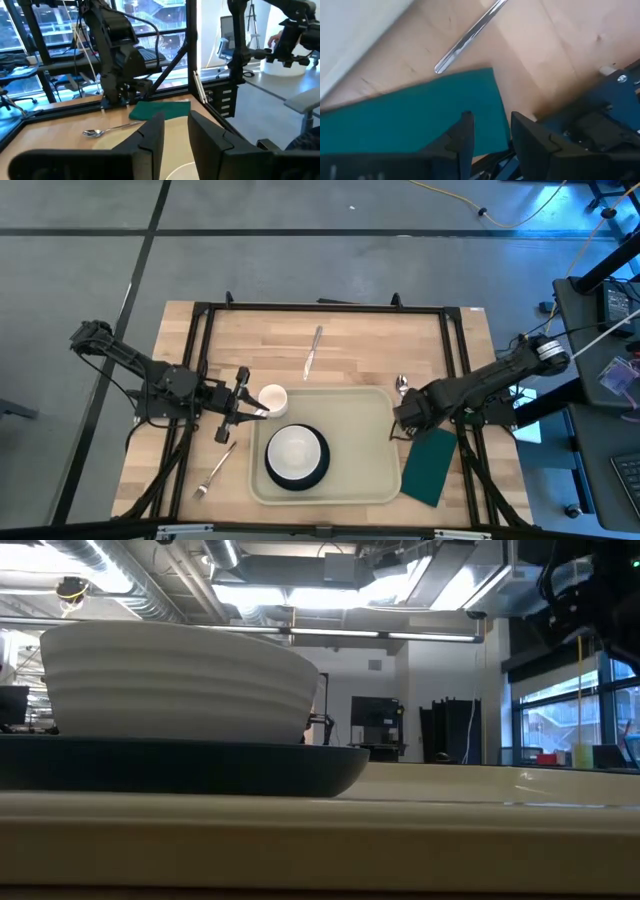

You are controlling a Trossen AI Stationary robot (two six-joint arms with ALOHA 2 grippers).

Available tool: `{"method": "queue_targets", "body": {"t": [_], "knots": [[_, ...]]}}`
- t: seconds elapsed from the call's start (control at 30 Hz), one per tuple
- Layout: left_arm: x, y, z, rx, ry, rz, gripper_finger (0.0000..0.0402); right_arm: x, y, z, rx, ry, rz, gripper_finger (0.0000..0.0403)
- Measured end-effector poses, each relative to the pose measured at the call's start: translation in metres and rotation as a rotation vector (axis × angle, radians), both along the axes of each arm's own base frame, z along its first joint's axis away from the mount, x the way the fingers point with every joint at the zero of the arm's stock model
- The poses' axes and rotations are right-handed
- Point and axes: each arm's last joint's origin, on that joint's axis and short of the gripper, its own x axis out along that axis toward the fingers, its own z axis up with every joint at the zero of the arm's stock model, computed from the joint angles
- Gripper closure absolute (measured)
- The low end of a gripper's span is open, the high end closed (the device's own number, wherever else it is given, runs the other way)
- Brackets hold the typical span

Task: Set up tray
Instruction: Put the folded green napkin on the brown serving tray to the right of the black plate

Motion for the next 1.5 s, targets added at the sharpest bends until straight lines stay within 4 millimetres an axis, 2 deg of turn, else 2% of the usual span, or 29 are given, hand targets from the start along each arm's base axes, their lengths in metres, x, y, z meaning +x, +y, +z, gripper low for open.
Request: {"method": "queue_targets", "body": {"t": [0.3,0.6,0.8,1.1,1.5], "knots": [[0.001,-0.001,-0.002,-0.006,0.011,0.006,0.0324,0.007,0.007,-0.017,0.015,0.102,0.048,0.0270],[0.002,-0.001,-0.002,0.011,0.012,0.007,0.0318,0.013,0.007,-0.020,-0.050,0.040,0.016,0.0256],[0.002,-0.001,-0.002,0.009,0.012,0.007,0.0321,0.009,0.005,-0.026,-0.136,0.039,0.014,0.0256],[0.002,-0.001,-0.002,0.008,0.012,0.007,0.0318,-0.004,0.003,-0.053,-0.062,0.072,0.024,0.0256],[0.002,-0.001,-0.002,0.006,0.012,0.007,0.0320,-0.014,-0.001,-0.075,-0.044,0.055,0.026,0.0255]]}}
